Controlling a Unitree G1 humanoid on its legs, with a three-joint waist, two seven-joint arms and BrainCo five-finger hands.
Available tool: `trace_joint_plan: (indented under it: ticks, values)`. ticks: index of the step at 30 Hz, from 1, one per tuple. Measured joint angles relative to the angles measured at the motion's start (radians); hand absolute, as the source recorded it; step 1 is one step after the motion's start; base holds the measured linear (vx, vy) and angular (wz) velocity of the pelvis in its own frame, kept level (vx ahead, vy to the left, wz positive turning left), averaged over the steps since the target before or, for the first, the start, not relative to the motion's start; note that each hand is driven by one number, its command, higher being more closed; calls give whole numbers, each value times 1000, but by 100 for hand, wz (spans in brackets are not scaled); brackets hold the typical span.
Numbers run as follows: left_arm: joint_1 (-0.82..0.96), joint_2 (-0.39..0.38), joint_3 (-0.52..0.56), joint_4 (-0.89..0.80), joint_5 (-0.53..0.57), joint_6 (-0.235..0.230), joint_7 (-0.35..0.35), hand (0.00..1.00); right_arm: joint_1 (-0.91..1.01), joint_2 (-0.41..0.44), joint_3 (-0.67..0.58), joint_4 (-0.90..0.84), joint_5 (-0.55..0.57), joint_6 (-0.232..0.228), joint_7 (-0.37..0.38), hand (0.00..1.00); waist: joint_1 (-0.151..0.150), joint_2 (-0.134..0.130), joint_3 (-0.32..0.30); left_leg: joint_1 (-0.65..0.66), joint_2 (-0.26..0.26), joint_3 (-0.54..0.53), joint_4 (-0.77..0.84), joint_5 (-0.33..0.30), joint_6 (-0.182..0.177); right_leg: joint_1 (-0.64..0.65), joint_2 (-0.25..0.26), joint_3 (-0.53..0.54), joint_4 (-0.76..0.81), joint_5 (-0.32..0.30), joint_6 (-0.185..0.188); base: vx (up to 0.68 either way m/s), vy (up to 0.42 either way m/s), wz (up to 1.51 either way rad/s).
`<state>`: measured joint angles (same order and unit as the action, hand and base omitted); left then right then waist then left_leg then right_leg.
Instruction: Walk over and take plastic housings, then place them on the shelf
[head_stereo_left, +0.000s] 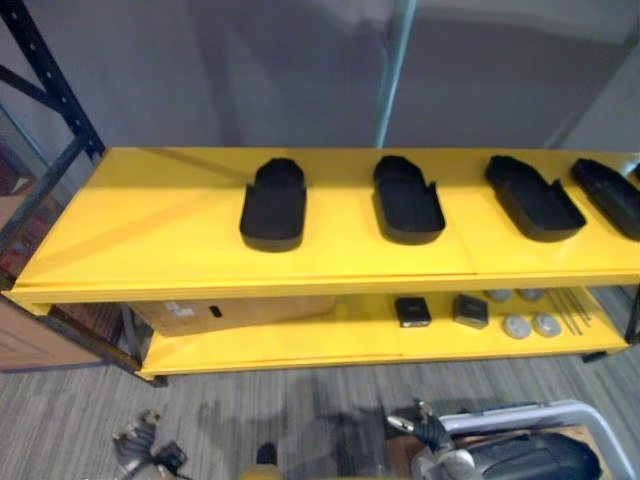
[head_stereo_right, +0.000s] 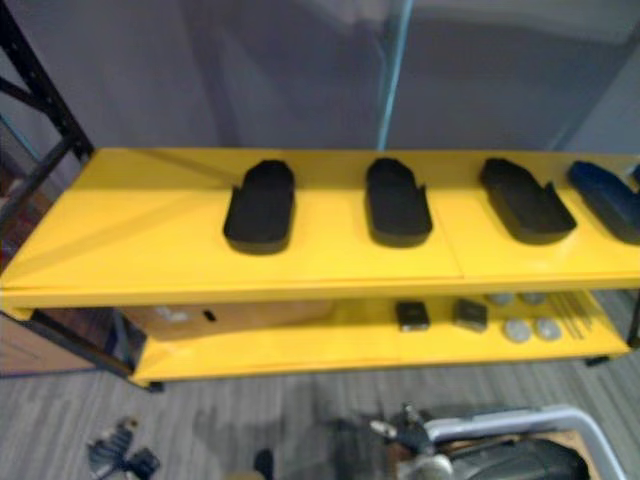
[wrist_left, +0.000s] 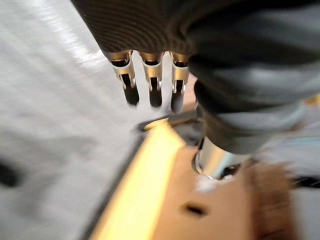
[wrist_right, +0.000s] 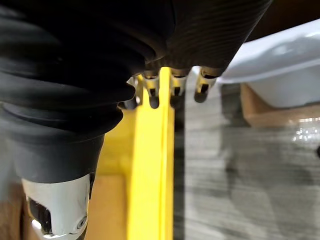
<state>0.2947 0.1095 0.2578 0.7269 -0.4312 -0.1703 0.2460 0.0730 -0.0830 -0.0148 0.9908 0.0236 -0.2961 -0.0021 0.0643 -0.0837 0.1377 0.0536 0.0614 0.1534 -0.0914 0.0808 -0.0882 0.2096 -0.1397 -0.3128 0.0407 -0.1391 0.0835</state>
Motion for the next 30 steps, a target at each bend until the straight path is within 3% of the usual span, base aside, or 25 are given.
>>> trace_joint_plan:
  ticks: [3,8,9,10,15,22,30]
  values:
    - [-3,-13,-17,128,-1,4,-82,0,-6,2,-2,0,-32,-44,0,0,-21,0,0,8,0,20,0,-6,2,-6,0,19,0,2,4,9,15,-22]
    - [-41,-10,-86,212,19,43,-147,0,-18,7,8,2,-76,-48,36,0,-24,3,1,17,-2,50,0,-11,3,-14,-5,46,2,6,10,23,18,-18]
    - [-45,-9,-89,219,19,46,-151,0,-21,7,9,5,-73,-46,47,0,-26,5,2,17,-2,51,0,-11,3,-14,-5,47,3,6,10,0,0,0]
    - [-115,20,-152,314,7,48,-88,0,-51,22,66,45,-17,-10,91,0,-65,-3,4,31,-1,54,-1,-29,9,-20,-14,66,30,34,25,-6,24,-3]
    - [-118,20,-130,312,7,49,-89,0,-40,22,62,45,-17,-10,91,0,-65,-6,5,29,-7,75,0,-29,9,-39,-18,85,17,9,34,8,21,-8]
    - [-131,31,-103,327,18,151,-117,0,4,19,-3,45,-18,-8,91,0,-80,-20,-7,9,-26,72,3,-25,16,-42,-26,94,-5,23,43,130,5,1]
    - [-173,55,-140,333,130,216,-179,0,-32,16,27,45,-43,-23,116,0,-79,-19,-13,31,7,64,7,-9,17,-25,8,89,42,35,24,78,-25,15]
